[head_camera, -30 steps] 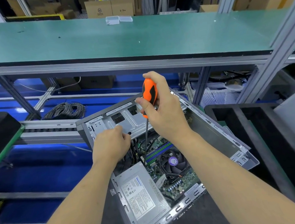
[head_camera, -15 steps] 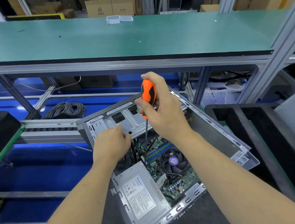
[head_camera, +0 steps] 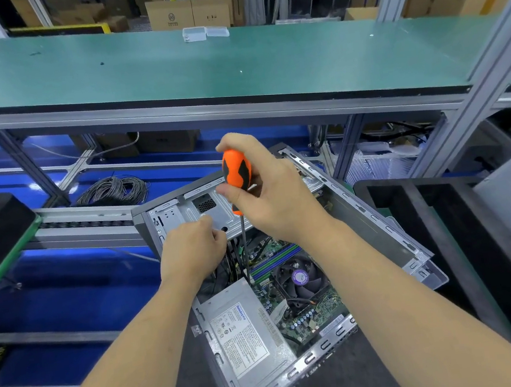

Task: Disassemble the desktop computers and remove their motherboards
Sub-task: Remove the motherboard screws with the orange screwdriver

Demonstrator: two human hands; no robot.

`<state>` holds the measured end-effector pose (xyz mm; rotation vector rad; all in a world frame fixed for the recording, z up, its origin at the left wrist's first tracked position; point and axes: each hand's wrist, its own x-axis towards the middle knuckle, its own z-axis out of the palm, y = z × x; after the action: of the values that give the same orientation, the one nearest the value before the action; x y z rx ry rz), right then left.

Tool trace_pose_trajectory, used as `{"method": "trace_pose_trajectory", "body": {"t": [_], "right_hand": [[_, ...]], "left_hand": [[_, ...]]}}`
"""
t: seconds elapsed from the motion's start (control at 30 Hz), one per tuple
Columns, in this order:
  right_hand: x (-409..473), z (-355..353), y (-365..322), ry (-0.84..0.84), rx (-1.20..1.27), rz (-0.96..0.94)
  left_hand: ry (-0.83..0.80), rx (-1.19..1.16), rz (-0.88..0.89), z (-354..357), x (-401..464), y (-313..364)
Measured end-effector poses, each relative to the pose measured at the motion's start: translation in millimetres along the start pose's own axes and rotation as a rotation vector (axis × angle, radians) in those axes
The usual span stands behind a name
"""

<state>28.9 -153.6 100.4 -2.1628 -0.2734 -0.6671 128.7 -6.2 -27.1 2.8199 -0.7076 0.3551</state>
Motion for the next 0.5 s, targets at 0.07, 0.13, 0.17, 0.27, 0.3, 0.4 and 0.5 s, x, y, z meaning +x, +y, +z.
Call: {"method": "trace_pose_trajectory", "body": {"t": [0.07, 0.13, 0.17, 0.27, 0.3, 0.4, 0.5], "right_hand": [[6.5, -8.6, -8.2, -0.066, -0.011, 0.023], [19.2, -17.3, -19.0, -0.105, -0.232, 0.003], [27.2, -19.5, -26.4, -0.118, -0.392, 0.014], [48.9, -23.0, -48.6, -0.246, -0.85, 0.056], [53.6, -23.0, -55.2, -0.301, -0.943, 0.047], [65.1, -22.7, -64.7, -0.5, -1.034, -0.023], [73.0, -28.2, -73.0, -0.822, -0.845, -0.114]], "left_hand": [[0.002, -0.004, 0.0, 0.8, 0.8, -0.1], [0.001, 0.008, -0.002, 1.5, 1.2, -0.2], [0.005, 0.017, -0.001, 1.9, 1.4, -0.3], [0.02, 0.022, -0.001, 2.5, 0.5, -0.4], [0.021, 0.02, 0.0, 2.3, 0.0, -0.2], [0.004, 0.01, 0.004, 0.5, -0.2, 0.6], [-0.03, 0.005, -0.001, -2.2, 0.0, 2.5]]}}
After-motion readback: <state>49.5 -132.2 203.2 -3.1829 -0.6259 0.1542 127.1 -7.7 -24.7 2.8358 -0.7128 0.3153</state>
